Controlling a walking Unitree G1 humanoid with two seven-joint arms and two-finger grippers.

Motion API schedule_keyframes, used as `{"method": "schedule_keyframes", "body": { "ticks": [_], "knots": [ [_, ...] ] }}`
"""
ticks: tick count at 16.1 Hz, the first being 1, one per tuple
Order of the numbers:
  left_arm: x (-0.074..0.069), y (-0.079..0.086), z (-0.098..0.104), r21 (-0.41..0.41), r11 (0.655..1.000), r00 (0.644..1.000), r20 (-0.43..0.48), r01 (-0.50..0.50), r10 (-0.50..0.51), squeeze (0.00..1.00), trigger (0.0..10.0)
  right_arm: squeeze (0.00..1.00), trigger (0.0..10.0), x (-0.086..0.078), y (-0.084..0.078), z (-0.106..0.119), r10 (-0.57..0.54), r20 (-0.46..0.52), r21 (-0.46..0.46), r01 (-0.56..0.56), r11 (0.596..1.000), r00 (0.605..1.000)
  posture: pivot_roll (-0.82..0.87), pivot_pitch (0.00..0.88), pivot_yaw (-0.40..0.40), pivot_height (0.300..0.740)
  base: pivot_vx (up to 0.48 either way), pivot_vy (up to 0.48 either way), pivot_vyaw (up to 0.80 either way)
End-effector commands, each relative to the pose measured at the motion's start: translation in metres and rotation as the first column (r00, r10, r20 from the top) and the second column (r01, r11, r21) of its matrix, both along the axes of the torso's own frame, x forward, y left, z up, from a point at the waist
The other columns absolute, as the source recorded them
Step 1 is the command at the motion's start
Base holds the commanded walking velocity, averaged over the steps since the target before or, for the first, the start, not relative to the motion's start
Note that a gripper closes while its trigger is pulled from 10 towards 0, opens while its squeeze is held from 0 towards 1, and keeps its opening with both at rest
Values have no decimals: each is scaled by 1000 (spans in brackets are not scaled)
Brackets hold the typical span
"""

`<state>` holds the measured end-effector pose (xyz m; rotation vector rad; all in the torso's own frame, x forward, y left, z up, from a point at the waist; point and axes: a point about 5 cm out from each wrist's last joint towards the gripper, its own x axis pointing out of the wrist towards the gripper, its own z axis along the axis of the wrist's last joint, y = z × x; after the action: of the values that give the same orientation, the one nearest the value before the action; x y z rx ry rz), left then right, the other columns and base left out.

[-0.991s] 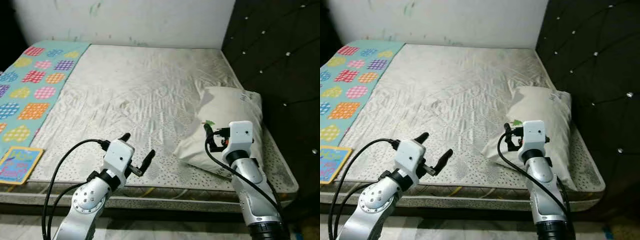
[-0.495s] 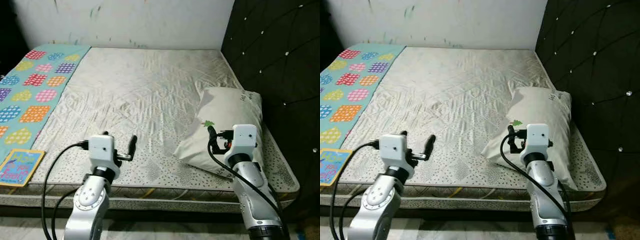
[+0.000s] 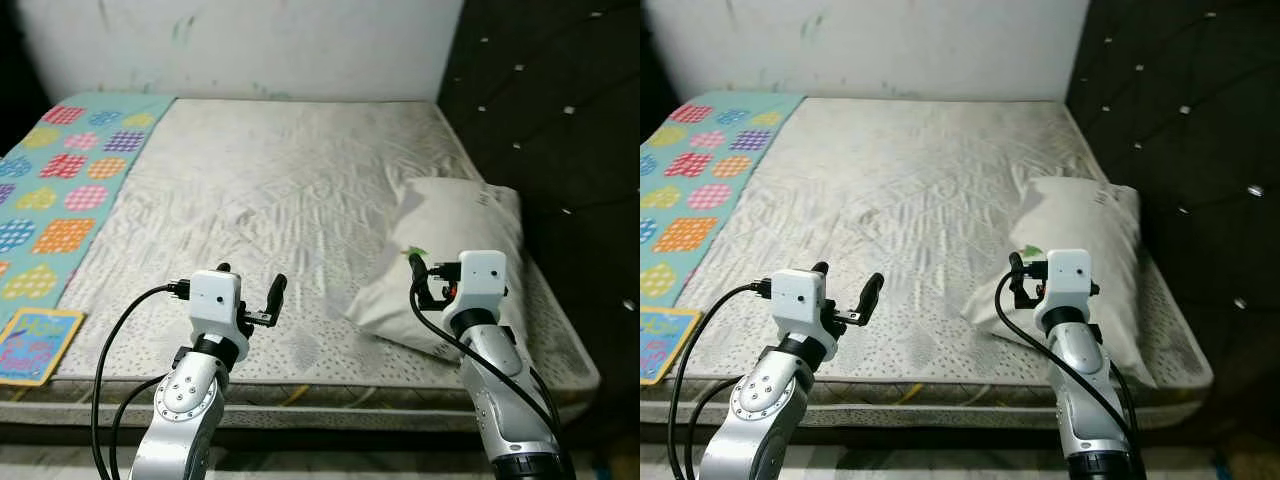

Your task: Clean up the room

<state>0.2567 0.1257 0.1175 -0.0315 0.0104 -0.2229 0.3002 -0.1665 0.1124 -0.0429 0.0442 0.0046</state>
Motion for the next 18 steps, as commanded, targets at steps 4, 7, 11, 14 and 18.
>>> {"method": "schedule_keyframes", "body": {
  "ticks": [4,7,11,14,18],
  "knots": [
    [1,1,0,-19,1000,1000,-15,3,-3,0,10000,0,10000,0,-3,3,-3,9,-5,3,1000,1000,-69,81,7,740,130,0,0],
    [2,1,-2,-7,1000,1000,-26,5,-6,0,10000,0,10000,1,-2,3,1,10,-8,-1,1000,1000,-71,78,9,740,86,0,0],
    [3,1,-1,-8,1000,1000,-21,14,-14,0,10000,0,10000,-1,-8,1,-14,7,-23,14,1000,1000,-76,74,13,740,63,0,0],
    [4,-2,-1,2,1000,999,-22,24,-24,0,10000,0,10000,1,-9,2,-19,9,-16,19,1000,1000,-76,68,14,740,172,0,-163],
    [4,-2,-1,3,1000,999,-16,29,-28,0,10000,0,10000,2,-7,3,-10,14,-21,10,1000,1000,-75,59,10,740,309,0,-469]
  ]
}}
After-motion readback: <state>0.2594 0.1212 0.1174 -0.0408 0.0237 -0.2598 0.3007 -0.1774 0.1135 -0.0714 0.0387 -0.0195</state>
